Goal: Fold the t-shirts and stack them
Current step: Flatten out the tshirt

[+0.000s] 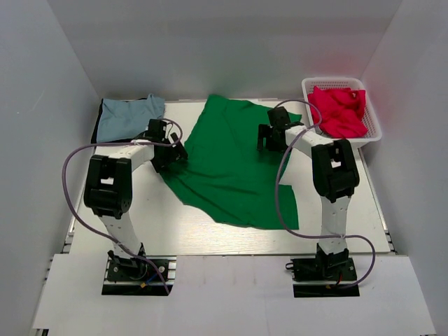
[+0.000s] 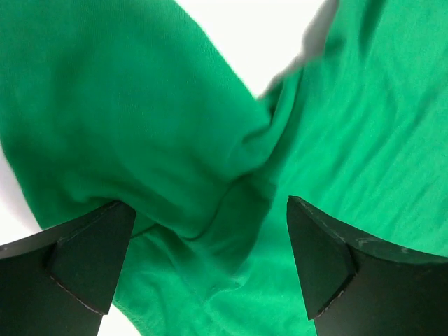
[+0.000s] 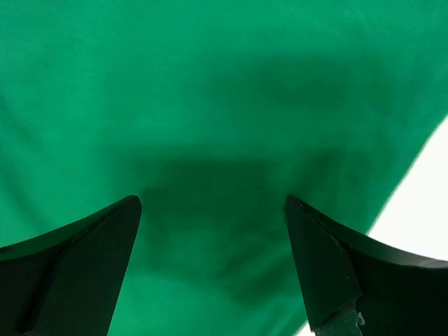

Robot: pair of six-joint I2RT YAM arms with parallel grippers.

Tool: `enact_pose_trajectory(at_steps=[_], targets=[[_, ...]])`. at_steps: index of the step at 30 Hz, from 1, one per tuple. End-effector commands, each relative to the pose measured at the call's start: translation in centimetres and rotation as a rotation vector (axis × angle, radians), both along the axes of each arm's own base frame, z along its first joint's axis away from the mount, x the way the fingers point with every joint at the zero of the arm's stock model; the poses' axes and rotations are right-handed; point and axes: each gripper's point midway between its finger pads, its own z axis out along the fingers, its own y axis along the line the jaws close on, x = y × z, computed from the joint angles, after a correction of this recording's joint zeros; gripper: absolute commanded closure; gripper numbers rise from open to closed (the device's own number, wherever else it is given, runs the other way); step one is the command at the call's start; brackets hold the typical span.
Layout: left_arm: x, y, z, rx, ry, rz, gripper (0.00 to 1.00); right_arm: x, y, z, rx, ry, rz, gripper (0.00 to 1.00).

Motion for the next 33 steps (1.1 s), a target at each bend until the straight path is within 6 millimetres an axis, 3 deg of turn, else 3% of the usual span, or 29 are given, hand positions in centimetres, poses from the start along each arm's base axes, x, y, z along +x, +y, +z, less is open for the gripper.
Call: enact_pose_trajectory(at_steps=[1, 2, 3, 4, 6, 7, 8, 9, 10, 11, 12, 13, 14, 15, 16, 17, 18, 20, 22, 24, 25, 26, 28, 29, 30, 31, 33], targets=[[0.4, 1.2, -2.4, 0.089, 0.072, 0.032, 0.0, 1.1, -0.3, -0.5, 0.034, 0.001, 0.005, 0.1], [1.5, 1.2, -1.9, 0.096, 0.059, 0.037, 0.0, 0.0, -0.7, -1.9, 0.032, 0.045, -0.005, 0.1], [1.0, 1.6, -2.9, 0.122, 0.114, 0.042, 0.0, -0.7, -0.8, -2.4, 0.049, 0.073, -0.011, 0.1], [2.5, 1.7, -2.0, 0.136, 0.093, 0.052, 0.0, -1.2, -1.3, -2.2, 0.053, 0.081, -0.028, 0.12], [3.1, 3.0, -2.0, 0.213, 0.112, 0.085, 0.0, -4.9, -3.1, -3.9, -0.002, 0.158, -0.13, 0.12], [4.9, 3.0, -1.8, 0.225, 0.096, 0.094, 0.0, -5.7, -4.1, -4.0, -0.039, 0.162, -0.174, 0.12], [5.7, 3.1, -1.9, 0.24, 0.096, 0.089, 0.0, -8.6, -4.9, -4.3, -0.046, 0.2, -0.187, 0.12], [6.0, 3.1, -2.2, 0.245, 0.118, 0.087, 0.0, -9.6, -4.4, -4.5, -0.016, 0.212, -0.211, 0.12], [8.5, 3.2, -0.8, 0.239, 0.072, 0.092, 0.0, -12.2, -4.4, -5.6, -0.013, 0.262, -0.2, 0.12], [9.1, 3.1, -2.7, 0.249, 0.102, 0.08, 0.0, -14.2, -3.7, -4.5, -0.004, 0.242, -0.181, 0.12], [11.4, 2.6, -1.3, 0.239, 0.055, 0.061, 0.0, -15.0, -3.5, -4.2, 0.011, 0.232, -0.195, 0.12], [12.3, 2.3, -1.5, 0.233, 0.054, 0.048, 0.0, -18.0, -4.1, -3.9, 0.017, 0.237, -0.184, 0.12], [13.2, 2.0, -1.6, 0.228, 0.047, 0.036, 0.0, -18.4, -2.9, -2.8, 0.049, 0.221, -0.188, 0.12], [15.0, 1.5, -1.9, 0.218, 0.027, 0.025, 0.0, -22.4, -3.5, -4.7, 0.025, 0.295, -0.199, 0.14], [15.5, 0.3, -2.0, 0.199, 0.012, -0.037, 0.0, -23.6, -1.8, -3.4, 0.092, 0.282, -0.158, 0.12], [16.7, -0.3, -1.1, 0.182, -0.025, -0.057, 0.0, -26.1, -1.9, -3.5, 0.116, 0.298, -0.134, 0.1], [17.0, -1.4, -1.2, 0.162, -0.039, -0.101, 0.0, -26.9, -0.4, -2.3, 0.168, 0.271, -0.085, 0.1], [18.2, -3.3, -0.3, 0.088, -0.111, -0.189, 0.0, -29.5, 1.6, -1.9, 0.236, 0.317, 0.015, 0.1], [19.1, -4.2, 1.4, 0.057, -0.18, -0.236, 0.0, -29.6, 1.7, -0.9, 0.225, 0.284, 0.054, 0.1], [19.3, -4.8, 5.2, 0.058, -0.241, -0.251, 0.0, -27.6, 2.8, 1.0, 0.261, 0.196, 0.102, 0.1], [18.5, -5.3, 6.4, 0.066, -0.241, -0.294, 0.0, -25.7, 2.6, 2.1, 0.24, 0.124, 0.076, 0.1], [17.6, -4.9, 9.4, 0.077, -0.278, -0.294, 0.0, -25.1, 2.6, 2.7, 0.225, 0.098, 0.082, 0.1], [16.2, -5.5, 12.2, 0.123, -0.335, -0.302, 0.0, -22.2, 2.8, 5.4, 0.212, 0.001, 0.056, 0.1], [14.1, -4.6, 10.5, 0.145, -0.282, -0.294, 0.0, -21.1, 1.8, 5.9, 0.171, -0.036, 0.019, 0.1], [12.7, -4.4, 14.2, 0.156, -0.348, -0.256, 0.0, -19.6, 1.6, 7.2, 0.152, -0.085, -0.006, 0.1], [10.5, -4.3, 11.9, 0.147, -0.291, -0.231, 0.0, -18.7, 0.8, 7.2, 0.131, -0.095, -0.051, 0.1], [7.9, -4.3, 11.6, 0.122, -0.281, -0.209, 0.0, -17.2, -0.2, 7.9, 0.093, -0.116, -0.12, 0.1]])
